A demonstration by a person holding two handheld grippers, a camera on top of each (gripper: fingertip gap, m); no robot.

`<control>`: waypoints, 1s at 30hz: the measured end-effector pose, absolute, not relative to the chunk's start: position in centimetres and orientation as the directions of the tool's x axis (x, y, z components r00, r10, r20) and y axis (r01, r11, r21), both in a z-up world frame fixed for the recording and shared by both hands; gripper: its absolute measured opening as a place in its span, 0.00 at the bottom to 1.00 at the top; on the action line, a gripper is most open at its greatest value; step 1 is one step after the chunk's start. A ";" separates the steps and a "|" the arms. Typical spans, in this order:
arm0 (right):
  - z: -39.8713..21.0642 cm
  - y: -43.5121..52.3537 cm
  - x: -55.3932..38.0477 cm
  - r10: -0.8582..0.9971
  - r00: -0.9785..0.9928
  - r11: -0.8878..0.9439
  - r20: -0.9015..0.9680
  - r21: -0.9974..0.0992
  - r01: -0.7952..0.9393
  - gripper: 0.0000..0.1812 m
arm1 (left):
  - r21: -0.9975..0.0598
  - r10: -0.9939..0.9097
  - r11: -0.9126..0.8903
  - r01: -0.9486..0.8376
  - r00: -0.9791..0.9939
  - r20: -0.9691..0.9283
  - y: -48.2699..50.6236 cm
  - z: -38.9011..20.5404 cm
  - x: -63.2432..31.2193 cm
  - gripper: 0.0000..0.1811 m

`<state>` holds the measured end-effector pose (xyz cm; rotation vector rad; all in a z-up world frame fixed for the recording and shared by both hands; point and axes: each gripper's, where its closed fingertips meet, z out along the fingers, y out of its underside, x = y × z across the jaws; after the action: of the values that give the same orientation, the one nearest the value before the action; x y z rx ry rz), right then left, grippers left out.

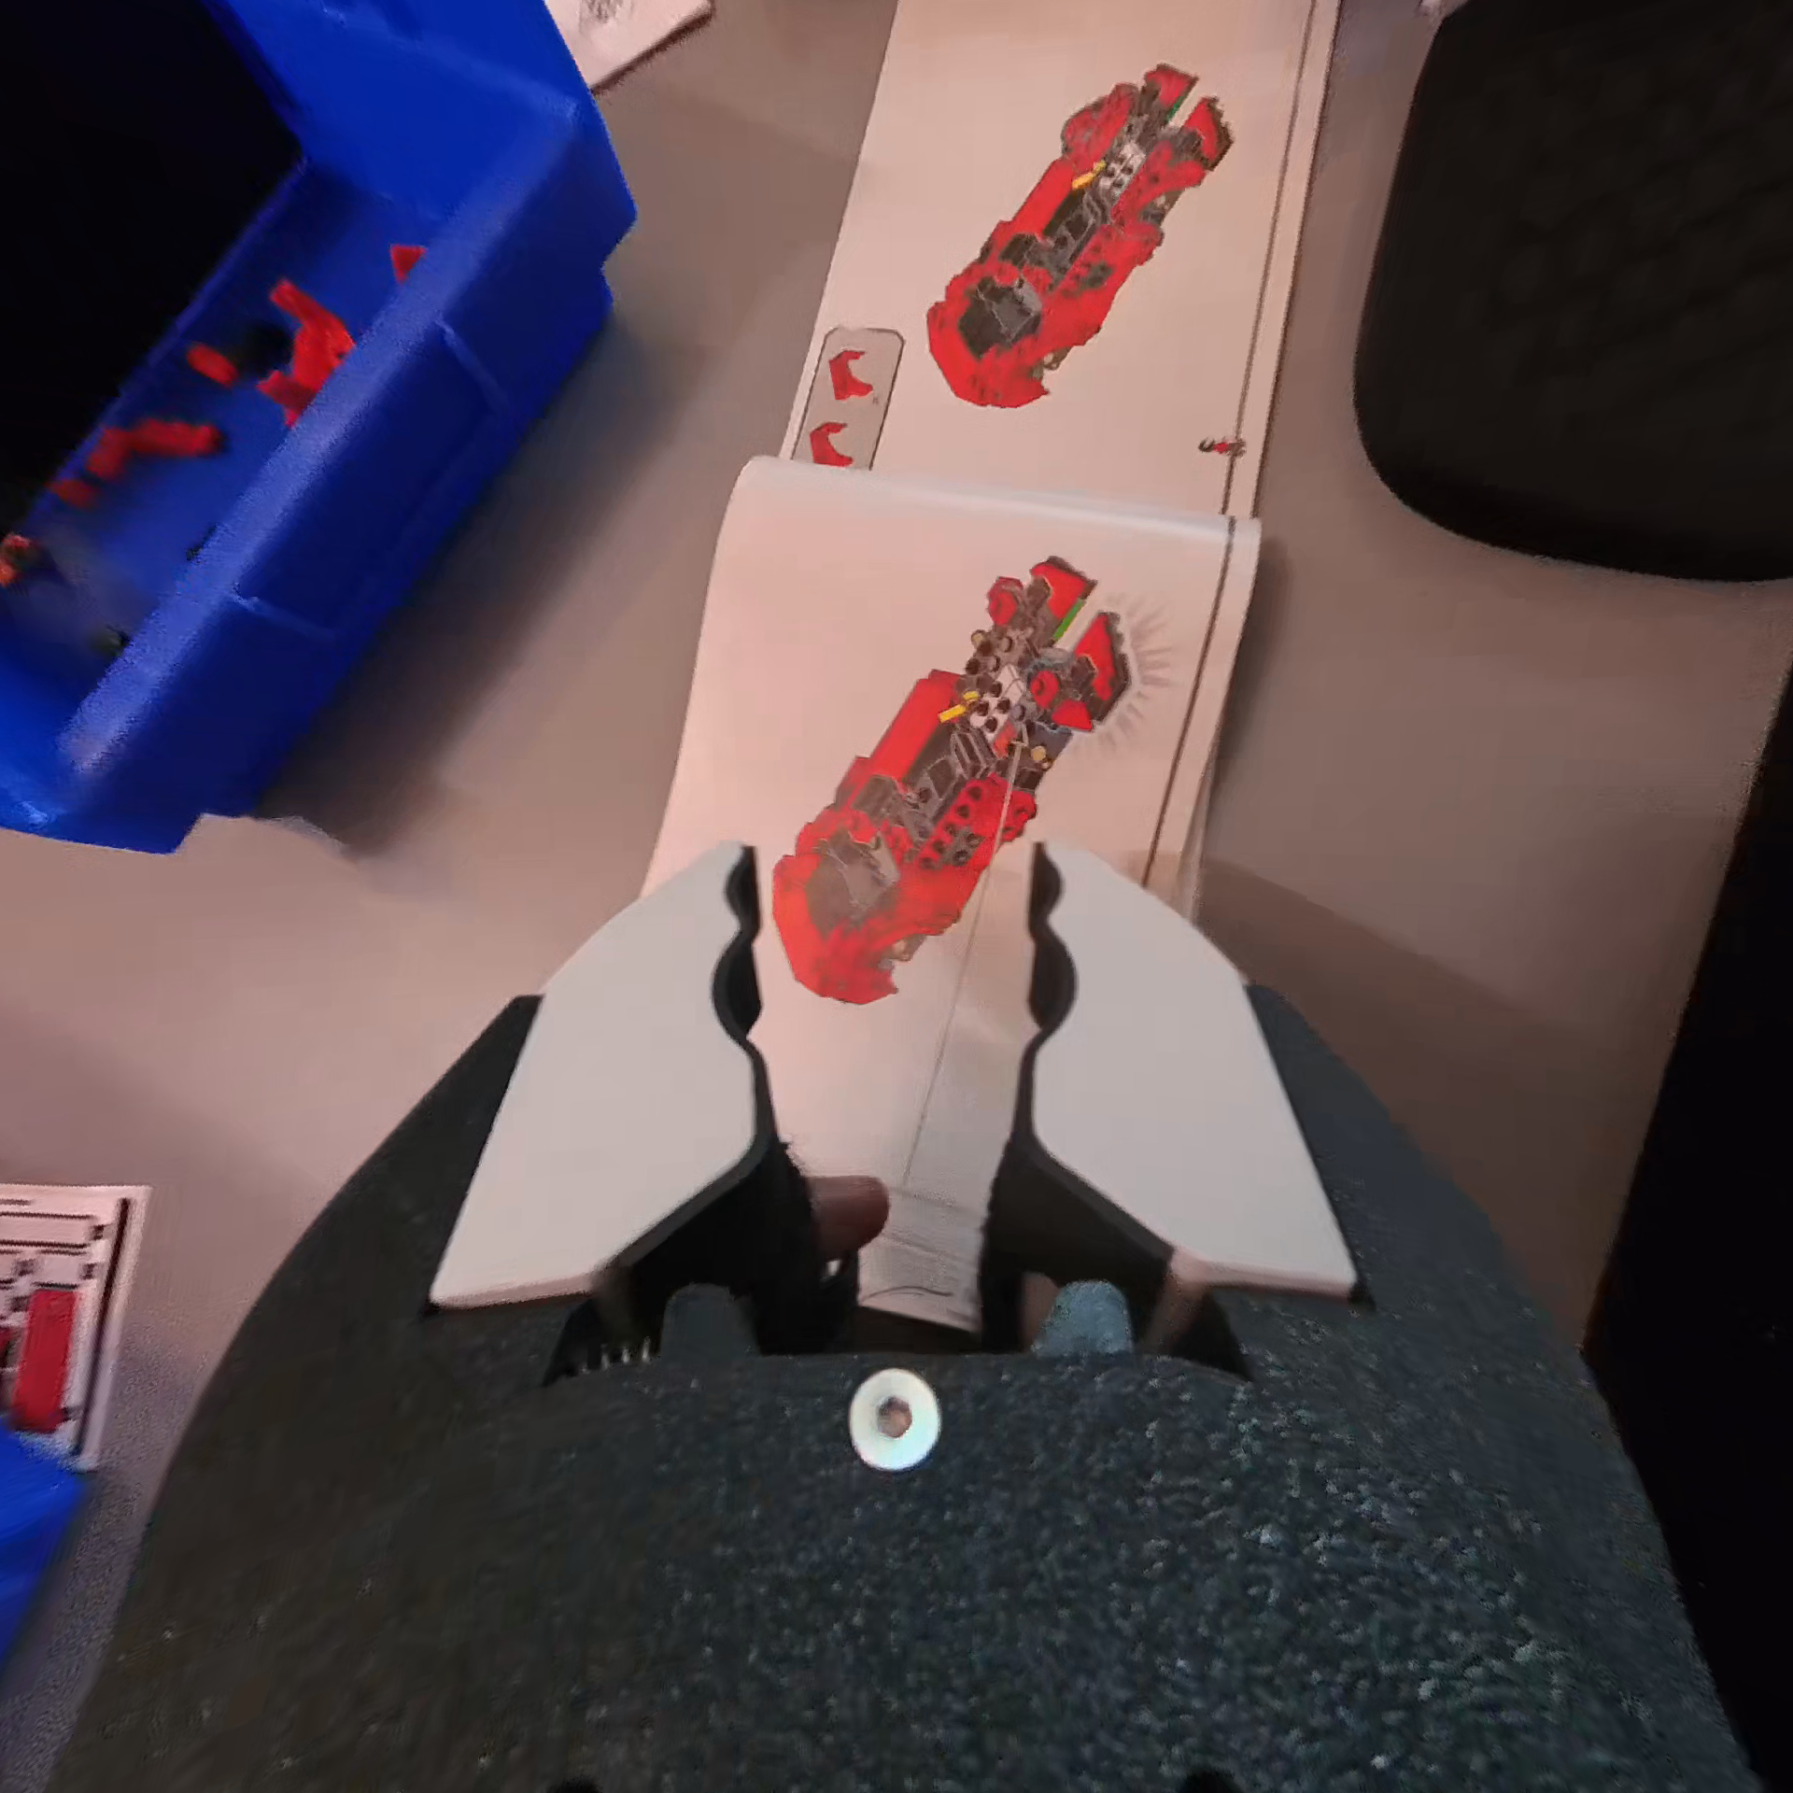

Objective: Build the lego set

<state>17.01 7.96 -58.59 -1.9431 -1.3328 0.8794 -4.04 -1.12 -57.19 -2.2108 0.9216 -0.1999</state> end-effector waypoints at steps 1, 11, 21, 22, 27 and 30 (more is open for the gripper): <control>-58.4 7.6 16.3 0.952 0.251 -0.286 -0.174 -0.797 0.533 0.35 | -0.695 -0.670 -0.479 -0.536 0.735 -0.105 -1.3 -57.2 -3.7 0.33; -60.9 5.3 14.5 0.978 0.178 -0.200 -0.104 -0.686 0.699 0.25 | -0.693 -0.725 -0.482 -0.536 0.688 -0.028 -1.9 -60.1 -1.8 0.28; -60.6 5.6 14.5 0.979 0.206 -0.140 0.000 -0.734 0.665 0.20 | -0.692 -0.695 -0.569 -0.445 0.710 0.114 -1.7 -60.6 -2.0 0.19; -60.4 5.5 14.5 0.980 0.194 -0.103 0.036 -0.745 0.659 0.19 | -0.694 -0.698 -0.566 -0.445 0.707 0.116 -1.7 -60.6 -2.0 0.19; -58.9 5.1 14.5 0.932 0.149 0.179 0.330 -0.777 0.604 0.11 | -0.702 -0.703 -0.569 -0.428 0.697 0.145 -1.8 -60.5 -1.8 0.20; -57.6 5.6 15.0 0.879 0.214 0.257 0.426 -0.801 0.540 0.06 | -0.702 -0.702 -0.578 -0.415 0.692 0.169 -1.9 -60.4 -1.8 0.20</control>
<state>14.97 5.63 -57.58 -1.4109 -1.4548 0.3974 -1.79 -1.88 -60.43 -2.2564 0.8510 -0.5792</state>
